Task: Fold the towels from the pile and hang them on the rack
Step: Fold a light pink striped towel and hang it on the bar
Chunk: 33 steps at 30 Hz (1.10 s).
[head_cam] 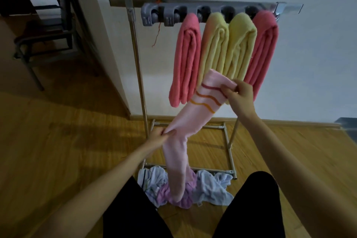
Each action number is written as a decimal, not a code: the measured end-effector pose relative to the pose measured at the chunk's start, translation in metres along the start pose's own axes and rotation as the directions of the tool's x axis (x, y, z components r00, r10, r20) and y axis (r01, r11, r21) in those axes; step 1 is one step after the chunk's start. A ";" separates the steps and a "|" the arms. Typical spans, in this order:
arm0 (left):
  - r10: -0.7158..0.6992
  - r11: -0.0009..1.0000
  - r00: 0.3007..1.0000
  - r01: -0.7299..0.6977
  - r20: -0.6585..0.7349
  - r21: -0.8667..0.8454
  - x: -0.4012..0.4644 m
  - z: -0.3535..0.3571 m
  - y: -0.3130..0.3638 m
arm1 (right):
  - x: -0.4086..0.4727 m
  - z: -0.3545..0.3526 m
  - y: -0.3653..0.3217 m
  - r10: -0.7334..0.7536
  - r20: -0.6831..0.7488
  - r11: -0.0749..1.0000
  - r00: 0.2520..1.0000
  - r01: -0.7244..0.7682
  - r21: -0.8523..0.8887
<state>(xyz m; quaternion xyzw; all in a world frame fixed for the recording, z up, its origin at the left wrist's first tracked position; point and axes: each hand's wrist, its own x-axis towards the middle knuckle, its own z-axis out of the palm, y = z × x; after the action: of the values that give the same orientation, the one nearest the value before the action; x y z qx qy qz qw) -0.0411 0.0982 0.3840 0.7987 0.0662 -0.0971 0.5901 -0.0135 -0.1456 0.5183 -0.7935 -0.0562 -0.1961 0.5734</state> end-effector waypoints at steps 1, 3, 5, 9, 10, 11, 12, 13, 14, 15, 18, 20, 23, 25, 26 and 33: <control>0.012 1.000 1.000 -0.012 0.005 0.003 0.002 -0.006 0.007 | -0.001 -0.006 0.012 0.066 -0.025 0.998 0.997 -0.067 -0.022; 0.075 0.997 0.996 -0.076 0.046 0.027 0.001 -0.016 0.030 | -0.004 -0.016 0.036 0.221 -0.024 0.973 0.975 -0.222 -0.069; 0.149 0.984 0.982 -0.159 0.118 0.077 -0.001 -0.024 0.057 | -0.008 -0.021 0.058 0.373 0.023 0.916 0.928 -0.364 -0.168; 0.232 0.940 0.922 -0.295 0.310 0.174 -0.008 -0.032 0.110 | -0.021 -0.014 0.094 0.578 0.276 0.777 0.768 -0.413 -0.476; 0.236 0.927 0.902 -0.321 0.362 0.196 -0.010 -0.032 0.121 | -0.024 -0.008 0.102 0.614 0.342 0.742 0.711 -0.373 -0.557; 0.229 0.915 0.884 -0.338 0.408 0.220 -0.010 -0.033 0.128 | -0.028 -0.002 0.108 0.643 0.401 0.720 0.653 -0.336 -0.607; 0.214 0.904 0.870 -0.349 0.444 0.246 -0.011 -0.034 0.136 | -0.031 0.005 0.113 0.665 0.449 0.710 0.597 -0.318 -0.628; 0.197 0.893 0.856 -0.358 0.478 0.273 -0.011 -0.035 0.141 | -0.035 0.011 0.116 0.681 0.482 0.706 0.552 -0.319 -0.632; 0.180 0.882 0.843 -0.366 0.508 0.296 -0.012 -0.035 0.145 | -0.039 0.017 0.117 0.687 0.505 0.709 0.522 -0.329 -0.624; 0.158 0.874 0.830 -0.370 0.536 0.316 -0.013 -0.036 0.149 | -0.042 0.023 0.118 0.687 0.523 0.715 0.504 -0.337 -0.613; 0.106 0.854 0.817 -0.367 0.566 0.370 -0.013 -0.036 0.152 | -0.049 0.033 0.109 0.527 0.608 0.848 0.594 -0.318 -0.425; 0.077 0.843 0.815 -0.360 0.574 0.399 -0.015 -0.036 0.152 | -0.048 0.036 0.092 0.305 0.676 0.937 0.671 -0.339 -0.087; 0.071 0.841 0.801 -0.368 0.594 0.397 -0.018 -0.037 0.153 | -0.045 0.040 0.057 0.114 0.736 0.855 0.667 -0.444 0.269; 0.082 0.851 0.806 -0.363 0.586 0.379 -0.019 -0.040 0.154 | -0.041 0.044 0.039 0.082 0.758 0.828 0.647 -0.468 0.310; 0.082 0.859 0.813 -0.351 0.576 0.373 -0.019 -0.041 0.155 | -0.041 0.046 0.032 0.092 0.765 0.840 0.638 -0.462 0.284; 0.094 0.855 0.854 -0.333 0.511 0.398 -0.017 -0.059 0.147 | -0.026 0.042 0.019 0.020 0.766 0.921 0.643 -0.310 0.237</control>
<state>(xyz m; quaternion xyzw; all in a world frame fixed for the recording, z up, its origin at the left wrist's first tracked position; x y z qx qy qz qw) -0.0203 0.1117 0.5412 0.8716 -0.1979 -0.2342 0.3824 -0.0208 -0.1093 0.4807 -0.6904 -0.2473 0.2158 0.6447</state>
